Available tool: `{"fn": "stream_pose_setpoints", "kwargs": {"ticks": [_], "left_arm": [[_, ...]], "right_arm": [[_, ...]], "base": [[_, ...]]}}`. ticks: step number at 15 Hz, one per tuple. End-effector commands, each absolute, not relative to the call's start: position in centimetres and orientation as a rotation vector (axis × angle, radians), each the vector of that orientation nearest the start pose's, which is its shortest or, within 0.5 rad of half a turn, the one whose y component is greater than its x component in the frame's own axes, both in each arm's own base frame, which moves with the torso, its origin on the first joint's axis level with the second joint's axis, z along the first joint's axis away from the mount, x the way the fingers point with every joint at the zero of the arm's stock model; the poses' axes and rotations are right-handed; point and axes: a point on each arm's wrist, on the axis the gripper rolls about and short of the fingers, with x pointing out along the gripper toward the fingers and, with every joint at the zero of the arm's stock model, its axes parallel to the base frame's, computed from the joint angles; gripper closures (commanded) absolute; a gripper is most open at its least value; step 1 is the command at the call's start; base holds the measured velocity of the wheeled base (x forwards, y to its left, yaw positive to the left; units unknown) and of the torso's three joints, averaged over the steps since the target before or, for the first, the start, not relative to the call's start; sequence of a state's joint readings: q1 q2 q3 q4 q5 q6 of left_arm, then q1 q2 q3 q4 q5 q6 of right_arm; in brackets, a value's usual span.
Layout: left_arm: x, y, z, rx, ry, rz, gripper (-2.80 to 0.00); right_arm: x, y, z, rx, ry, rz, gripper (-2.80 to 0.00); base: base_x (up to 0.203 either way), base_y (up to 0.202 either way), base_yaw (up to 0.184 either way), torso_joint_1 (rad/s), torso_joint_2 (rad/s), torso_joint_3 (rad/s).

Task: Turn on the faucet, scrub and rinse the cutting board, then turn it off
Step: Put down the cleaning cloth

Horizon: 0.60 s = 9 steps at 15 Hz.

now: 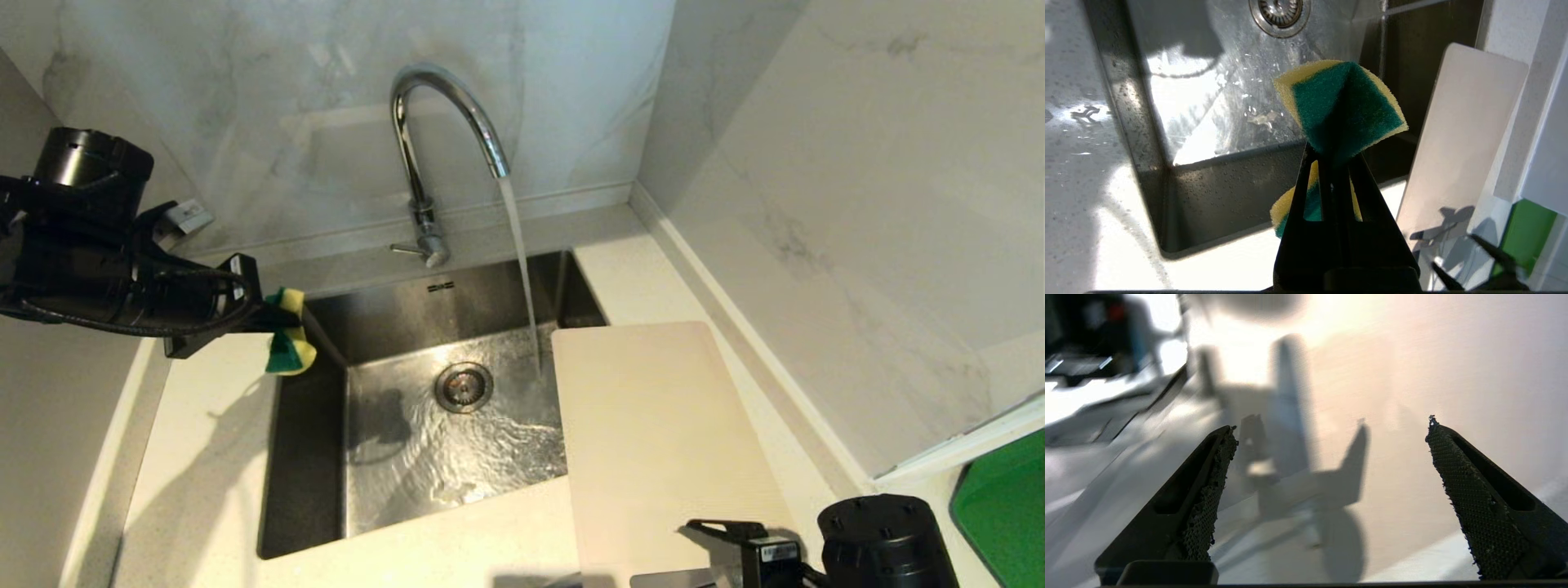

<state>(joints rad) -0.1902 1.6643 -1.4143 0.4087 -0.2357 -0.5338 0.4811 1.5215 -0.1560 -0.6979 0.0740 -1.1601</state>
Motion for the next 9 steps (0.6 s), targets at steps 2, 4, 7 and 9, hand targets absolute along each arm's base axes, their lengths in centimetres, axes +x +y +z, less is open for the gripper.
{"fn": "stream_pose_setpoints", "kwargs": {"ticks": [2,4,7,9], "left_arm": [[28.2,-6.4,27.4,-0.508,0.729,-0.208,0.00],[27.8,-6.3,27.7,-0.507,0.722,-0.207,0.00],[27.5,-6.2,27.9,-0.509,0.722,-0.207,0.00],[27.3,-6.2,27.9,-0.508,0.723,-0.205,0.00]], "right_arm": [[16.6,8.9,11.6,-1.164,0.127,0.762,-2.80],[17.5,9.3,13.4,-1.118,0.070,0.717,-2.80],[18.6,9.9,15.7,-1.037,0.008,0.664,-2.80],[19.0,10.1,16.4,-0.983,-0.009,0.661,0.00]], "base": [[0.000,0.000,0.000,0.000,0.00,0.000],[0.000,0.000,0.000,0.000,0.00,0.000],[0.000,0.000,0.000,0.000,0.00,0.000],[0.000,0.000,0.000,0.000,0.00,0.000]]}}
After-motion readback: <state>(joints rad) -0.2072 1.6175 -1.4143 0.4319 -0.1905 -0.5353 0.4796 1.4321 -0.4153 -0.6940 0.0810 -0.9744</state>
